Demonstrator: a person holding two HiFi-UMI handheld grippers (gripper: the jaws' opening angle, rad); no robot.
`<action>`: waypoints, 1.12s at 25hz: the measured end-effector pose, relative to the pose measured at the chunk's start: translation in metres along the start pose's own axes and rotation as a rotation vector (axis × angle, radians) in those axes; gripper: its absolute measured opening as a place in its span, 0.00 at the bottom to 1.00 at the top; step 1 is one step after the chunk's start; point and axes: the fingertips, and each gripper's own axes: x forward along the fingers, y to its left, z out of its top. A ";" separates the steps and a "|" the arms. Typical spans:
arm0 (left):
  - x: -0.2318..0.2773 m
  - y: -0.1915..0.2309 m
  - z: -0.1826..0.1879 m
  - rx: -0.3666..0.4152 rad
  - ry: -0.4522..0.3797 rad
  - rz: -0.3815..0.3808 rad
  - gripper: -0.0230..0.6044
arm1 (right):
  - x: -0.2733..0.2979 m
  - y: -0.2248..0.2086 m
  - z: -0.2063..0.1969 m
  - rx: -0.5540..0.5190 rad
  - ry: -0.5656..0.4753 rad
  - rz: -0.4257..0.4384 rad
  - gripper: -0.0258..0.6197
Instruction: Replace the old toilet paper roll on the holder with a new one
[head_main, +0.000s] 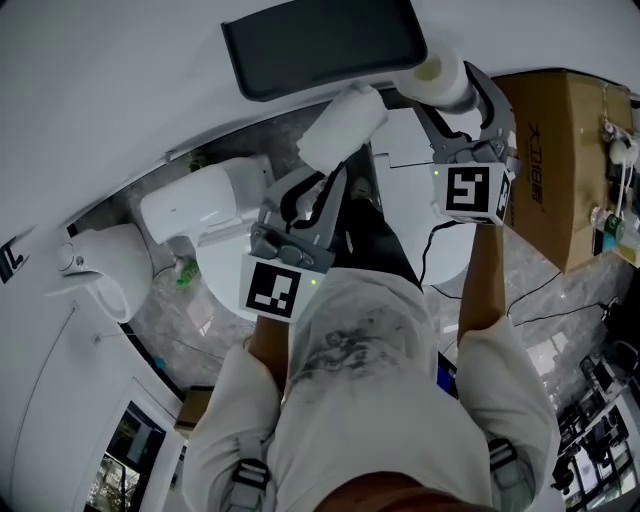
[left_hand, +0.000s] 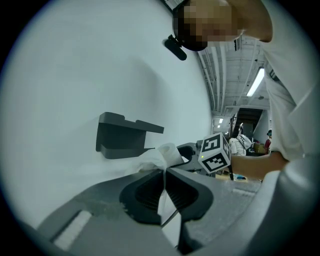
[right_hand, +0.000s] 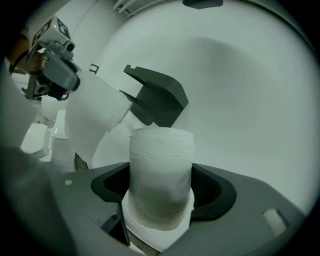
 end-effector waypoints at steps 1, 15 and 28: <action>-0.001 0.000 0.000 -0.003 -0.003 0.004 0.06 | 0.001 0.001 0.000 -0.020 -0.001 0.001 0.62; -0.013 0.001 -0.006 -0.013 -0.008 0.037 0.06 | 0.012 0.013 0.016 -0.214 0.006 -0.004 0.62; -0.017 0.001 -0.005 -0.019 -0.016 0.055 0.06 | 0.012 0.015 0.024 -0.342 0.019 -0.043 0.62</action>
